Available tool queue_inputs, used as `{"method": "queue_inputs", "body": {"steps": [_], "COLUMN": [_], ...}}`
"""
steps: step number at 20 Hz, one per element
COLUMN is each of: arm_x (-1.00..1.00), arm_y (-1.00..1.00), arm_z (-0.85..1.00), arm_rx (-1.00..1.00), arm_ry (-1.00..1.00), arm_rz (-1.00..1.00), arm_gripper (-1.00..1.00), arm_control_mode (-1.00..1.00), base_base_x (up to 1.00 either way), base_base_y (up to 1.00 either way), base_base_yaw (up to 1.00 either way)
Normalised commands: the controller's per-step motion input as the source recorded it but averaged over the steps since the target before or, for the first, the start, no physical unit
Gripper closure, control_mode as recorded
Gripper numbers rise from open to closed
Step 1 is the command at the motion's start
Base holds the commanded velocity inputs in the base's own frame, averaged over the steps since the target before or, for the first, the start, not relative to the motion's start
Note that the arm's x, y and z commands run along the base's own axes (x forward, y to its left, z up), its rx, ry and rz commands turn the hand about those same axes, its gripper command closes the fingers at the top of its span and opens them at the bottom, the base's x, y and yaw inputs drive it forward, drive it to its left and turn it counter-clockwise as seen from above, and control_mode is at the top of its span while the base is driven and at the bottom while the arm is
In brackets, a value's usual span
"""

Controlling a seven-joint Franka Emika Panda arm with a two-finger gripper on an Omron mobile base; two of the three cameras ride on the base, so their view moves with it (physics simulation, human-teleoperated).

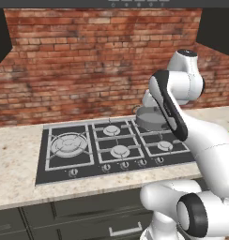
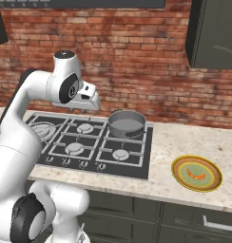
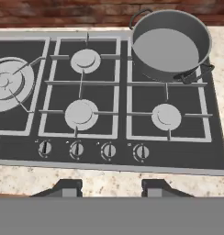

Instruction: Retrieve the frozen meat and place it in the pot on a burner. Then turn the burner on.

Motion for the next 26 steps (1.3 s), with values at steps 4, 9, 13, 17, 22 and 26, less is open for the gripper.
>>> {"method": "queue_inputs", "body": {"steps": [4,9,13,17,22,26], "arm_x": [-0.01,0.0,-0.05,0.01,-0.03,0.0], "arm_y": [-0.2,-0.96,-1.0,-0.97,-0.98,-0.78], "arm_z": [-0.02,-0.08,-0.13,-0.23,-0.06,-0.08], "arm_rx": [0.0,-0.08,-0.13,-0.06,0.08,0.04], "arm_ry": [0.01,0.04,0.06,0.0,0.0,0.0], "arm_rz": [-0.01,-0.12,-0.18,-0.09,-0.01,-0.02], "arm_gripper": [-1.0,-1.0,-1.0,-1.0,-1.0,-1.0], "arm_control_mode": [-1.0,-1.0,-1.0,-1.0,-1.0,-1.0], "base_base_x": [0.0,0.0,0.0,0.0,0.0,0.0], "base_base_y": [0.0,0.0,0.0,0.0,0.0,0.0], "base_base_yaw": [0.0,0.0,0.0,0.0,0.0,0.0]}}
